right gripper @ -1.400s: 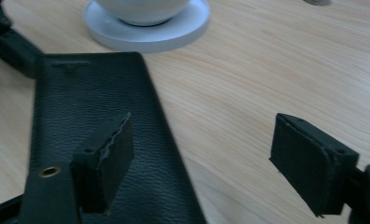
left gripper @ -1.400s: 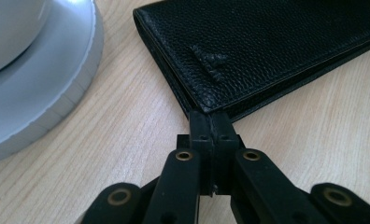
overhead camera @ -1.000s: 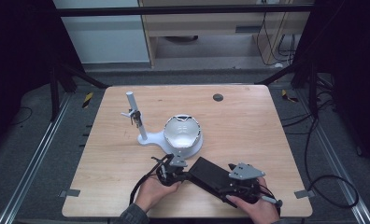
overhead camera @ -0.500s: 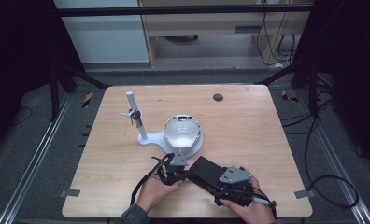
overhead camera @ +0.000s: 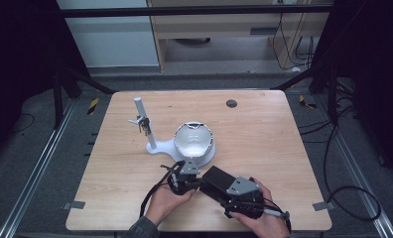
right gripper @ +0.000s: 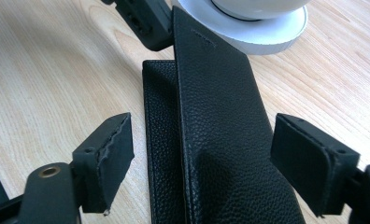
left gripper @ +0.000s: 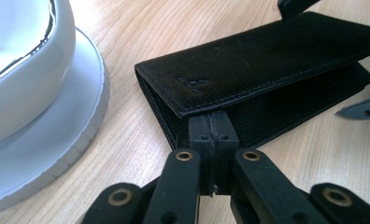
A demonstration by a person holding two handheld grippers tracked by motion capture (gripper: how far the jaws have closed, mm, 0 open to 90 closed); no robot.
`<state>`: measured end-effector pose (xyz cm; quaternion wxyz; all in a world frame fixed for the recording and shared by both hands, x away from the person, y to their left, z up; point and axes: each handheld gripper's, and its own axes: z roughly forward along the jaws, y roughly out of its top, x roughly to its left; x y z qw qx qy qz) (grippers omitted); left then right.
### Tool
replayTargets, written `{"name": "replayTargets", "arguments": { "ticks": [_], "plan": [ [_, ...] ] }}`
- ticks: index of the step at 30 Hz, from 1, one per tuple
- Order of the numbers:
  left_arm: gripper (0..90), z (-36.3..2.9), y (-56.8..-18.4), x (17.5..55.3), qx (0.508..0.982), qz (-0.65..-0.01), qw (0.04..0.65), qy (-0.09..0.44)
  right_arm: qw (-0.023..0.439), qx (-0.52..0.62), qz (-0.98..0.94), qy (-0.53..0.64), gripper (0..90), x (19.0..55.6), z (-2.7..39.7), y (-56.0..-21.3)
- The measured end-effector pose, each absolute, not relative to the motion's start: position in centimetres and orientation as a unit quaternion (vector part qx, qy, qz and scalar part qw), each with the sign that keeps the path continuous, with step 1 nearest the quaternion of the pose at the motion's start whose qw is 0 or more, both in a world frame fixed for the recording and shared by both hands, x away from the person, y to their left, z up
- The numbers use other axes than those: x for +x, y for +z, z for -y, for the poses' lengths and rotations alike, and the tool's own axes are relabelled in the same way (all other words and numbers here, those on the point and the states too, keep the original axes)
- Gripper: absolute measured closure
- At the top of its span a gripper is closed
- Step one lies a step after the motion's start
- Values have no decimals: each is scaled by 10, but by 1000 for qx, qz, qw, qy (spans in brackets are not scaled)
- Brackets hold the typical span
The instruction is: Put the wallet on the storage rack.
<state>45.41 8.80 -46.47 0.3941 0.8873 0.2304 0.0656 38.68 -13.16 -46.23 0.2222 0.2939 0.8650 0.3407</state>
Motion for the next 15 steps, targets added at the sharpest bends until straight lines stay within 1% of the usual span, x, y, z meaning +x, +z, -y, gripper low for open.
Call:
{"name": "replayTargets", "arguments": {
  "ticks": [8,15],
  "plan": [
    [900,-87,-463,455,885,-231,399,67,230,294,-870,324,260,389,129,-463],
    [900,-85,-460,456,882,-232,405,67,232,296,-872,313,261,392,127,-462]
  ]
}}
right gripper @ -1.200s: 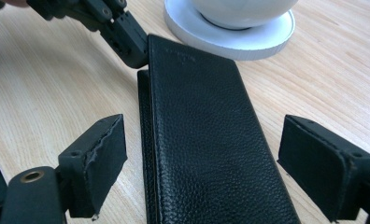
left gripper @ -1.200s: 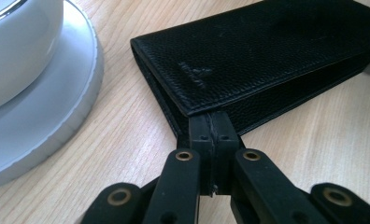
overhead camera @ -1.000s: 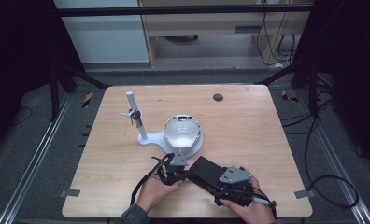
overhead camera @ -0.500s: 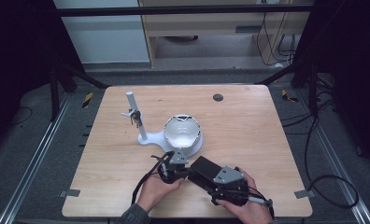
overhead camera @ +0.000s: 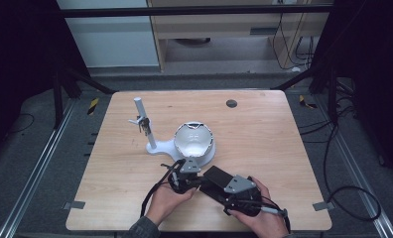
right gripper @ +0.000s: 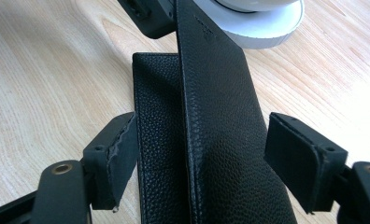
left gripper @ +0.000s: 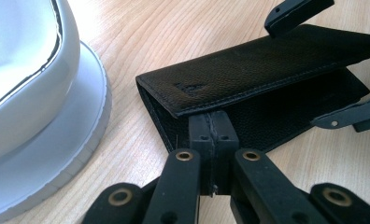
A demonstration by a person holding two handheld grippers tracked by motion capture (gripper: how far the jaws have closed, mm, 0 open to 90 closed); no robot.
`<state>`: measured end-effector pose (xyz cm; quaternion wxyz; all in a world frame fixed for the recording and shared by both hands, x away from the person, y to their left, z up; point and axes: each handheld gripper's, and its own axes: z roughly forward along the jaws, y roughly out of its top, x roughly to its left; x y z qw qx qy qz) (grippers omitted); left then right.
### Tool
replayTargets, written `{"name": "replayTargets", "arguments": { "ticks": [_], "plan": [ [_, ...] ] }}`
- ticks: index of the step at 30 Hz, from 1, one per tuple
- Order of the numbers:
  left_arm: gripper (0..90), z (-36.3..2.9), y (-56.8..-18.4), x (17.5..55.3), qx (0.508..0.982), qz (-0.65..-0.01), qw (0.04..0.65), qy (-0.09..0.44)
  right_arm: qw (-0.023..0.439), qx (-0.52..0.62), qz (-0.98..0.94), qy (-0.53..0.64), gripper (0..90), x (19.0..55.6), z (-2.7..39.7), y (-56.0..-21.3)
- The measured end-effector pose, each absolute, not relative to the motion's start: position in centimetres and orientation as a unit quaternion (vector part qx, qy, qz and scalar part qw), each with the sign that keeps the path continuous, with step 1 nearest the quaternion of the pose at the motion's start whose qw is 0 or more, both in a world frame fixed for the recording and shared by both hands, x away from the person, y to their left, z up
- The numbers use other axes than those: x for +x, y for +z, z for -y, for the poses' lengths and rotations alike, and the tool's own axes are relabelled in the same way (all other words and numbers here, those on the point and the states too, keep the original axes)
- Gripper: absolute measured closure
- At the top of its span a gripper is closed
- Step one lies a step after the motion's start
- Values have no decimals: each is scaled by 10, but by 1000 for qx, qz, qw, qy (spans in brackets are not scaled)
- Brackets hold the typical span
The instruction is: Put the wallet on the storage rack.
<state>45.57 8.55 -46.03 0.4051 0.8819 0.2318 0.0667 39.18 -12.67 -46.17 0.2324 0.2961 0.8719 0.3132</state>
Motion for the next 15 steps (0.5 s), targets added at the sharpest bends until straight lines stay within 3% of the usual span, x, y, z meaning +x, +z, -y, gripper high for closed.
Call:
{"name": "replayTargets", "arguments": {
  "ticks": [9,15],
  "plan": [
    [900,-85,-458,457,879,-234,410,71,236,295,-878,294,319,397,125,-463],
    [900,-84,-457,457,876,-237,415,71,239,293,-888,261,415,403,122,-462]
  ]
}}
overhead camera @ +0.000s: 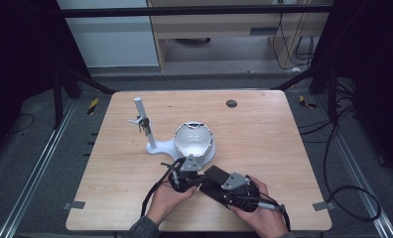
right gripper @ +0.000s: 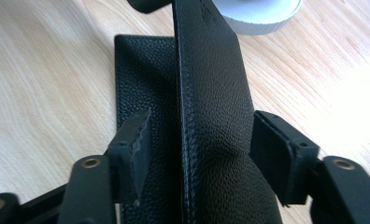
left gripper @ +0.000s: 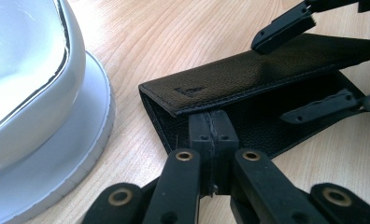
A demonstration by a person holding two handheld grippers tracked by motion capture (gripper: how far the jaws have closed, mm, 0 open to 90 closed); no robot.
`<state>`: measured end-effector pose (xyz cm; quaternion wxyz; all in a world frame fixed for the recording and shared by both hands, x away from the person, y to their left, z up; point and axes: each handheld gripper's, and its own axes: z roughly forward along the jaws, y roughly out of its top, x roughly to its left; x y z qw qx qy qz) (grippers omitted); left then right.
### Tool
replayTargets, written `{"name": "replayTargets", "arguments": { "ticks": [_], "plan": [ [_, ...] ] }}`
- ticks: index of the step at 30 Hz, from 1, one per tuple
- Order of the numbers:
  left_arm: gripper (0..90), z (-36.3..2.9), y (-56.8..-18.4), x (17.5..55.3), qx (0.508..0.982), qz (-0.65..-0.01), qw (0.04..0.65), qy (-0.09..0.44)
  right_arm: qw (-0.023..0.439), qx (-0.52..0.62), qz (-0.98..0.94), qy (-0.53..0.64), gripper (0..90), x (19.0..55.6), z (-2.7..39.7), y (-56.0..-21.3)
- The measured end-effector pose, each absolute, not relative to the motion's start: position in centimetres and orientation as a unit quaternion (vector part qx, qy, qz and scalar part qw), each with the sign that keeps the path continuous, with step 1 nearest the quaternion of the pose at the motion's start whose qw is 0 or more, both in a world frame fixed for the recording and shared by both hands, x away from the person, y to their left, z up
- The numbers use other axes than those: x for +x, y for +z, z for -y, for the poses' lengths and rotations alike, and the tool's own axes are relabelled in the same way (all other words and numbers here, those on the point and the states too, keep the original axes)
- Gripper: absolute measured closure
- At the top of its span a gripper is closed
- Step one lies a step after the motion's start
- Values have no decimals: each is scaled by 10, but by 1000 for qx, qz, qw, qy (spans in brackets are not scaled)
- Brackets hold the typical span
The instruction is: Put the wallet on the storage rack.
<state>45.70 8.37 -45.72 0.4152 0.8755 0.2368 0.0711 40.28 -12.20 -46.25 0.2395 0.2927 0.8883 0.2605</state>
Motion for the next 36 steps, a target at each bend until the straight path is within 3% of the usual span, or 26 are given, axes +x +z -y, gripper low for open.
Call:
{"name": "replayTargets", "arguments": {
  "ticks": [9,13,17,23,26,36],
  "plan": [
    [896,-85,-456,457,872,-240,421,71,271,278,-898,208,690,410,115,-462],
    [830,-90,-455,458,871,-245,418,77,307,261,-895,192,836,411,116,-455],
    [726,-94,-458,458,864,-259,424,81,308,263,-890,208,840,414,125,-449],
    [460,-93,-465,460,862,-265,425,79,312,259,-876,260,840,410,139,-443],
    [379,-93,-467,461,861,-269,425,74,319,254,-866,291,840,408,145,-438],
    [317,-95,-468,464,850,-275,448,39,330,251,-836,361,840,402,154,-432]
  ]
}}
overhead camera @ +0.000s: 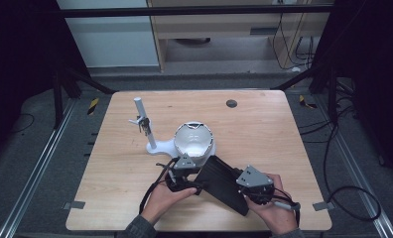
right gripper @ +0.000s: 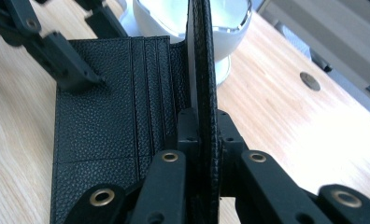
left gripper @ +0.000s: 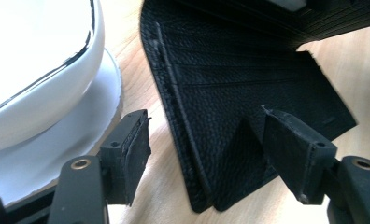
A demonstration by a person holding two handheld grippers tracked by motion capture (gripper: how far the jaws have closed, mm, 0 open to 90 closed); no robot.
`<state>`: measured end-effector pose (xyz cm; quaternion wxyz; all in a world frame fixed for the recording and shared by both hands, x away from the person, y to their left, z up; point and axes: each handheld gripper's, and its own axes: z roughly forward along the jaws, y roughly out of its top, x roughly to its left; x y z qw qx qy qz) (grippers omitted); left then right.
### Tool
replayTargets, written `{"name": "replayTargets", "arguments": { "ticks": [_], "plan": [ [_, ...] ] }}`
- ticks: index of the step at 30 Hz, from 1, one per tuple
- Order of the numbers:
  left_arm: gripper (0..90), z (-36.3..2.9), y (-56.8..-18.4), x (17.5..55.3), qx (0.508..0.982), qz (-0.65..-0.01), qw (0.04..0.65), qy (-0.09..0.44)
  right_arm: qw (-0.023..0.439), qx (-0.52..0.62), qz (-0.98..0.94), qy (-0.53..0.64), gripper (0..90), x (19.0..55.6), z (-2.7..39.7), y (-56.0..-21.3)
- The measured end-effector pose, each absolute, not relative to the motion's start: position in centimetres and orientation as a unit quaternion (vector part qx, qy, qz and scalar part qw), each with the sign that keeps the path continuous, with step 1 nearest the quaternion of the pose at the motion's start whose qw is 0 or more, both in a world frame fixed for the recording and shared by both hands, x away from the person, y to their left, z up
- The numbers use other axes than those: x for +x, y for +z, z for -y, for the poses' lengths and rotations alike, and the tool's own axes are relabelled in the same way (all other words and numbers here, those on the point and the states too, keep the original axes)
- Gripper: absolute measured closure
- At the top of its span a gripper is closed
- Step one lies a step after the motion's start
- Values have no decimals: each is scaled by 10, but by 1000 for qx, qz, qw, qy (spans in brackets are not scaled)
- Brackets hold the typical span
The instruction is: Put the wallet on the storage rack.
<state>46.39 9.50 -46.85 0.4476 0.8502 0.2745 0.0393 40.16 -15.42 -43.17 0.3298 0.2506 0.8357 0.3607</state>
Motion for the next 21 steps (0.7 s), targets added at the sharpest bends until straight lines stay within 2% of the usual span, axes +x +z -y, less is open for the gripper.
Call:
{"name": "replayTargets", "arguments": {
  "ticks": [6,11,14,21],
  "plan": [
    [316,-94,-468,465,848,-273,455,16,336,245,-821,392,840,399,154,-427],
    [437,-97,-460,464,837,-273,474,5,335,237,-819,400,840,398,152,-427],
    [559,-101,-453,464,826,-278,490,-13,331,235,-821,402,839,398,152,-429],
    [690,-96,-438,463,852,-266,450,-20,322,229,-825,405,835,398,150,-431]
  ]
}}
